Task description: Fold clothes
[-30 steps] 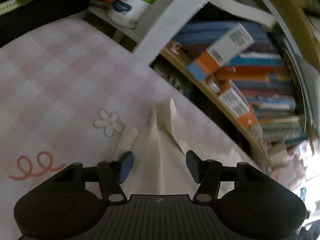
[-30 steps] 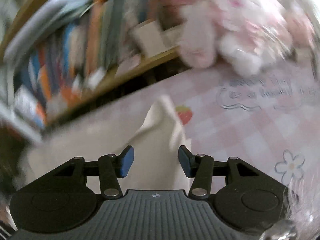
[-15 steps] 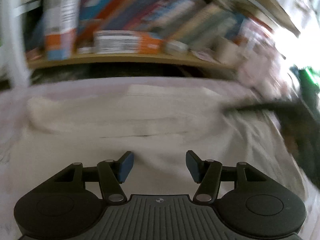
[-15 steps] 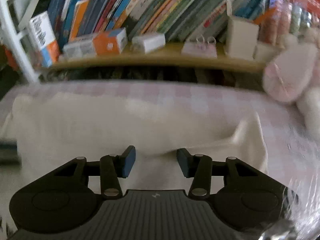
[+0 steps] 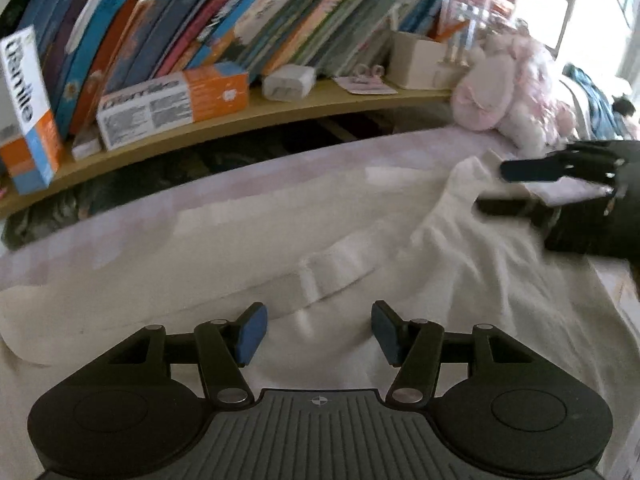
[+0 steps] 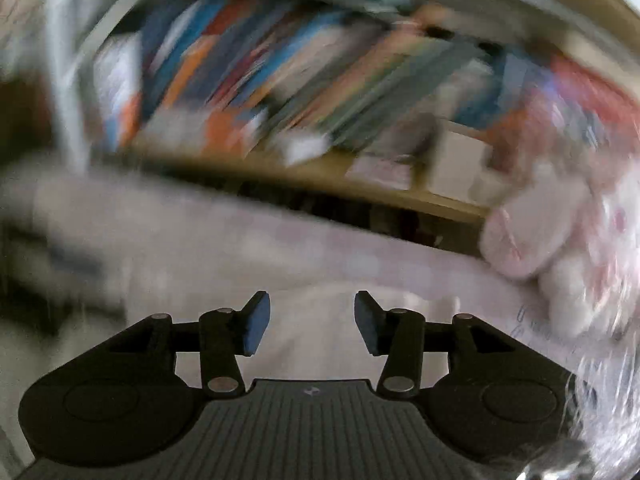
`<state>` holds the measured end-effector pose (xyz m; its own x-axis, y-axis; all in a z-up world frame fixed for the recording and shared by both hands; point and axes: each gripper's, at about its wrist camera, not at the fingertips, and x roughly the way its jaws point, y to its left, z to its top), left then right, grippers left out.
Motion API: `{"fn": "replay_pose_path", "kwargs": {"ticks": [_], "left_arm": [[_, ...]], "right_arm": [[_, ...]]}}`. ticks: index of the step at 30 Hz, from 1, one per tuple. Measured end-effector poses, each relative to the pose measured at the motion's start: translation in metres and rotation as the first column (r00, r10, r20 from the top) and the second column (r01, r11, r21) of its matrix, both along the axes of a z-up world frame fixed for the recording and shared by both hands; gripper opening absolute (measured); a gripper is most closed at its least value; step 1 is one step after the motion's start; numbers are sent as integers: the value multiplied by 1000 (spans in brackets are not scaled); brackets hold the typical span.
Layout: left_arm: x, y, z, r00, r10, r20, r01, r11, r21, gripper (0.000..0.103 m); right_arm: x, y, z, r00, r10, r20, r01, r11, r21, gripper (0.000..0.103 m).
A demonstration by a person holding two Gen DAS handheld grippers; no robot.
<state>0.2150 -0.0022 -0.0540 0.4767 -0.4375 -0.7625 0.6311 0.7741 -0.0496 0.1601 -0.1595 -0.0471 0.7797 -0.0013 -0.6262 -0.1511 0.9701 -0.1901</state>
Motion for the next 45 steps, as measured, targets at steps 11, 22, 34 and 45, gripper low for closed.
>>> {"fn": "replay_pose_path", "kwargs": {"ticks": [11, 22, 34, 45], "left_arm": [[-27, 13, 5, 997, -33, 70, 29, 998, 50, 59], [14, 19, 6, 1000, 12, -9, -12, 1000, -29, 39], [61, 69, 44, 951, 298, 84, -294, 954, -51, 38], [-93, 176, 42, 924, 379, 45, -379, 925, -12, 40]], "right_arm": [[26, 92, -43, 875, 477, -82, -437, 706, -558, 53], [59, 29, 11, 980, -83, 179, 115, 978, -172, 54], [-75, 16, -11, 994, -107, 25, 109, 987, -117, 60], [-164, -47, 13, 925, -334, -184, 363, 919, 156, 60]]}}
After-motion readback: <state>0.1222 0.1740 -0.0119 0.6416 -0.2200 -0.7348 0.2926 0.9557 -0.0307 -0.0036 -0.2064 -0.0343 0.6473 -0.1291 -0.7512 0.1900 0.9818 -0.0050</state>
